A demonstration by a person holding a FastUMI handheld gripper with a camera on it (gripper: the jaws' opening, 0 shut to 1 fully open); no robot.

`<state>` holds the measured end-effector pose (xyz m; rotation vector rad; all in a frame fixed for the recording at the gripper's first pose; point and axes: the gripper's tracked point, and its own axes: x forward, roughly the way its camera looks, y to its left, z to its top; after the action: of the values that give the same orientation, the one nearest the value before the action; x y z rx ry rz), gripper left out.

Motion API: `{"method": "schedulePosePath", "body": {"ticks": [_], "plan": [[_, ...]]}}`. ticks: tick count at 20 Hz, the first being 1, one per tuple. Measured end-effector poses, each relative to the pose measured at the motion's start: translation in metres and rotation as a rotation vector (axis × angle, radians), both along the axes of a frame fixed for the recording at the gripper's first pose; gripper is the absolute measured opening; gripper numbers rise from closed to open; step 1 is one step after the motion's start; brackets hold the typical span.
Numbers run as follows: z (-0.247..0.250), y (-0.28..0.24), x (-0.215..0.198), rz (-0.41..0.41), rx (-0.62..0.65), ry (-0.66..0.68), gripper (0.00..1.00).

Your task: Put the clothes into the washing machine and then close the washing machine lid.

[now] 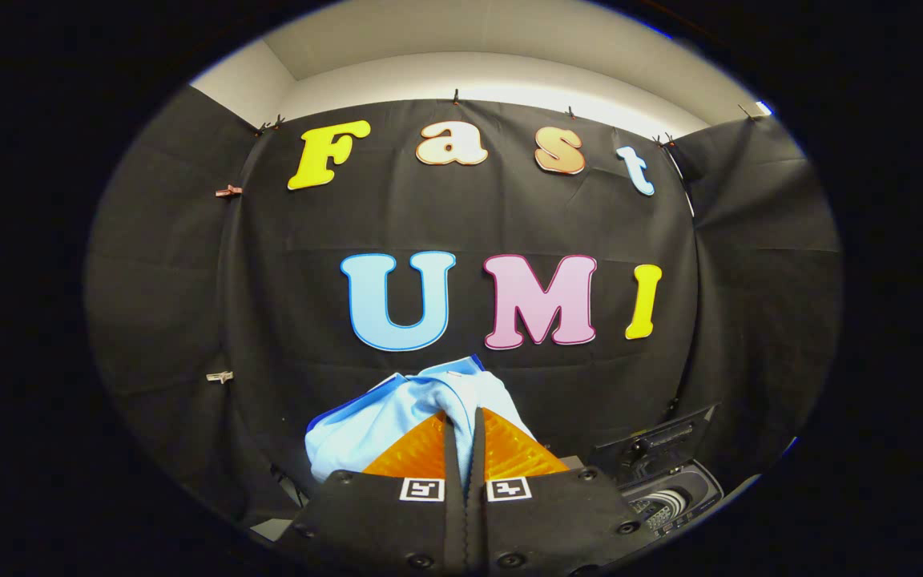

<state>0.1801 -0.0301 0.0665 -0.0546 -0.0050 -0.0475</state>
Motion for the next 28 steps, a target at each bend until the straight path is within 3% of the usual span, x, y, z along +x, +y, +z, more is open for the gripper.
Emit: {"method": "schedulePosePath", "body": {"ticks": [6,19,28], "plan": [[0.008,-0.074,0.01,-0.106,-0.003,-0.02,0.05],[0.011,-0.279,0.011,-0.393,-0.151,-0.021,0.04],[-0.041,-0.348,0.02,-0.47,-0.132,0.078,0.05]]}}
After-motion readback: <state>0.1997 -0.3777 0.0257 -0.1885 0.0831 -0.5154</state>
